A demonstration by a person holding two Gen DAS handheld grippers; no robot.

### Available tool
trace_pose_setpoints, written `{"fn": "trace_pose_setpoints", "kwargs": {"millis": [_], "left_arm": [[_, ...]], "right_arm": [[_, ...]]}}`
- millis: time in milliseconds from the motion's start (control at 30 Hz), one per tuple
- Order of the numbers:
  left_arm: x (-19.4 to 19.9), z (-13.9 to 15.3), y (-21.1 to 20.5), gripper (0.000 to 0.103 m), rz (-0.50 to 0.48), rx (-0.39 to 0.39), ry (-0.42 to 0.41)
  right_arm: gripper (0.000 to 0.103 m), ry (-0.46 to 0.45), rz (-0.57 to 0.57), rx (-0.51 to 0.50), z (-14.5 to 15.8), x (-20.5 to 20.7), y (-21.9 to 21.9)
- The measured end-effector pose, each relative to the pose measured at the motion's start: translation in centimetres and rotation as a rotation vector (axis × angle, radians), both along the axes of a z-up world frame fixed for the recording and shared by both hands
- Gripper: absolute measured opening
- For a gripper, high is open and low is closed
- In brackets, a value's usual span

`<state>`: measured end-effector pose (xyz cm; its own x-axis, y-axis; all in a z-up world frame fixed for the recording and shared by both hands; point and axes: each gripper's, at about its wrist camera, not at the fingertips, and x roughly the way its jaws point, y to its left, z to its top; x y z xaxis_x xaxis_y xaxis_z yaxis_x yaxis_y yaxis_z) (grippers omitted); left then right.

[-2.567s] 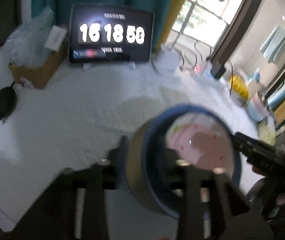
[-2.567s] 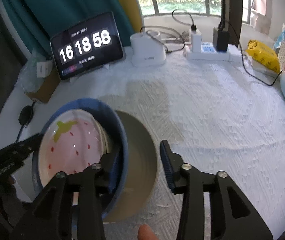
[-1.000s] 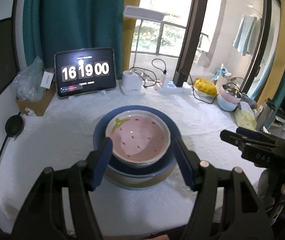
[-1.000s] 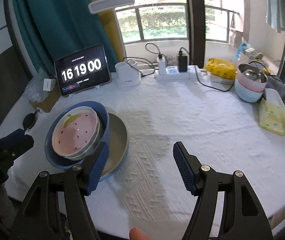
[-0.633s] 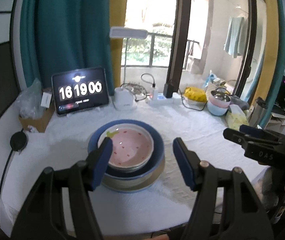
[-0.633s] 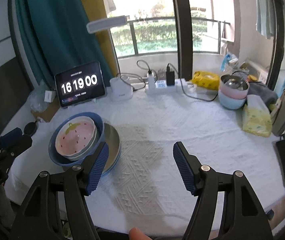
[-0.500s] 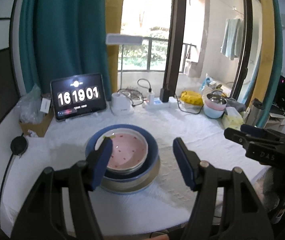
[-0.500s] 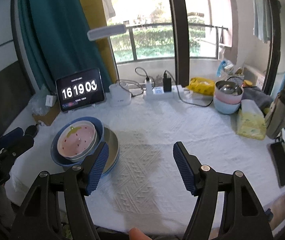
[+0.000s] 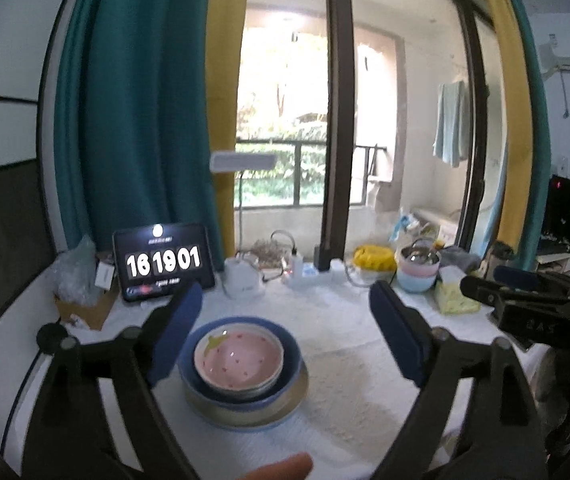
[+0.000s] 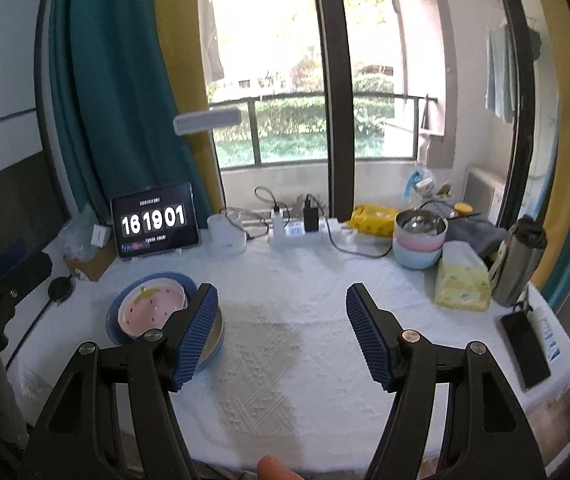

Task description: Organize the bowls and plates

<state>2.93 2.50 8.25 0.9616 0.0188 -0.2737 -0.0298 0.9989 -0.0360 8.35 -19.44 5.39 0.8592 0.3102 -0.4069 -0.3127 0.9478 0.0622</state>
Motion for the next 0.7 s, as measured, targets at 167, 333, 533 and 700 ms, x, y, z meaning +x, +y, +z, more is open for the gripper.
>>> {"fn": "trace_pose_setpoints", "kwargs": {"millis": [167,333,533,700], "left_arm": [[-0.6,1.0,-0.6,0.089,0.001,0.006,-0.053],[-1.4,2.0,-0.6,0.089,0.027,0.003,-0.119],[-2.5,2.9,-0.1,0.089,0.045,-0.008,-0.207],[-2.5,3.1,0.0,0.09,0.052,-0.006,-0.221]], "right_arm": [[0.07,-0.082,-0.02,-0.012,1.6,-1.3,-0.7],[0.07,-0.17,-0.059,-0.009,3.0,-2.6,-1.5],[0.07,-0.21,-0.078,-0.003,3.9,-3.1,-2.2],[0.07,-0.219,-0.084,-0.003,4.0,-3.3,-2.2]]}}
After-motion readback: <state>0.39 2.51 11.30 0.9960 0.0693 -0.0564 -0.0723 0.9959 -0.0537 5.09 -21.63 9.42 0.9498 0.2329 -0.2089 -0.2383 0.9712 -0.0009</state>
